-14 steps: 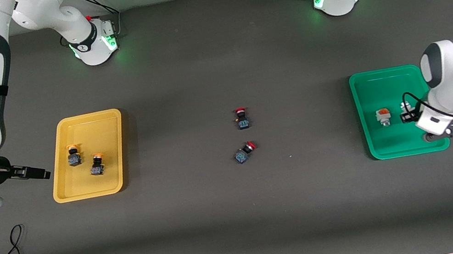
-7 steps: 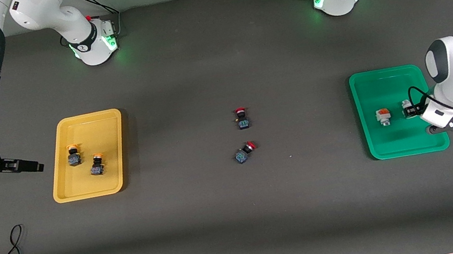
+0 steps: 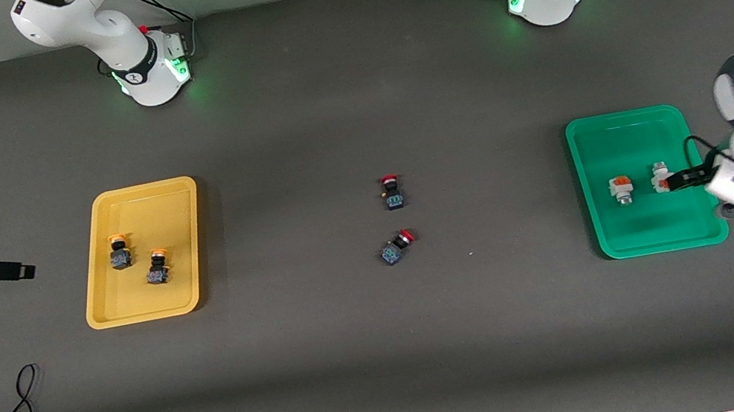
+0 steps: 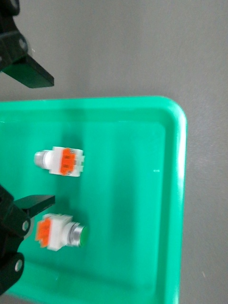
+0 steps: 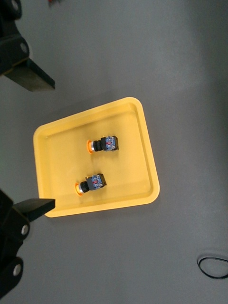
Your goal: Place green and yellow buttons in trays
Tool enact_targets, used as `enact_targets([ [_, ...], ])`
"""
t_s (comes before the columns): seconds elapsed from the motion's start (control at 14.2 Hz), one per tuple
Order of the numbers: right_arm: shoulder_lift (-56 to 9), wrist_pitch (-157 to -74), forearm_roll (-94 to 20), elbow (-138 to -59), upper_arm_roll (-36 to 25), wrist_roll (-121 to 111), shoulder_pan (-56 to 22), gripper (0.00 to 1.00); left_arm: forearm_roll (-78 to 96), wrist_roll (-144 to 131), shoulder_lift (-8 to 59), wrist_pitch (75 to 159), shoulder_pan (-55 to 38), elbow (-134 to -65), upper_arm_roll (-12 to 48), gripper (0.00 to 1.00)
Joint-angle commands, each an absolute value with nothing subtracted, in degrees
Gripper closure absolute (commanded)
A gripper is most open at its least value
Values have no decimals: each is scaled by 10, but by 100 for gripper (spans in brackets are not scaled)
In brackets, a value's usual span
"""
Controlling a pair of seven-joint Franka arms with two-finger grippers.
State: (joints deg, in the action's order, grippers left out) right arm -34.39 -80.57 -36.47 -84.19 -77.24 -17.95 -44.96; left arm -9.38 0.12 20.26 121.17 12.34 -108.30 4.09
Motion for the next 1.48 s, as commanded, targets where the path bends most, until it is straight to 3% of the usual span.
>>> enact_targets([
  [0.0,-333,-745,-354,-743,-712,-157,-360,0,-48,73,175,1080,130,-993,43,0],
  [0.35,-312,-724,-349,-708,-687,-163,-310,0,-31,81,100,956,133,-945,47,0],
  [0.56,-292,-728,-308,-725,-708,-164,-364,0,-22,77,60,900,118,-932,57,0],
  [0.84,-254,-734,-283,-746,-715,-160,-378,0,1,38,16,872,63,-935,52,0],
  [1.27,-80,-838,-124,-879,-566,-114,-350,0,4,-28,-2,854,-11,-930,29,0],
  [1.41,-60,-838,-113,-882,-476,-103,-281,0,15,-22,-4,855,-18,-931,14,0],
])
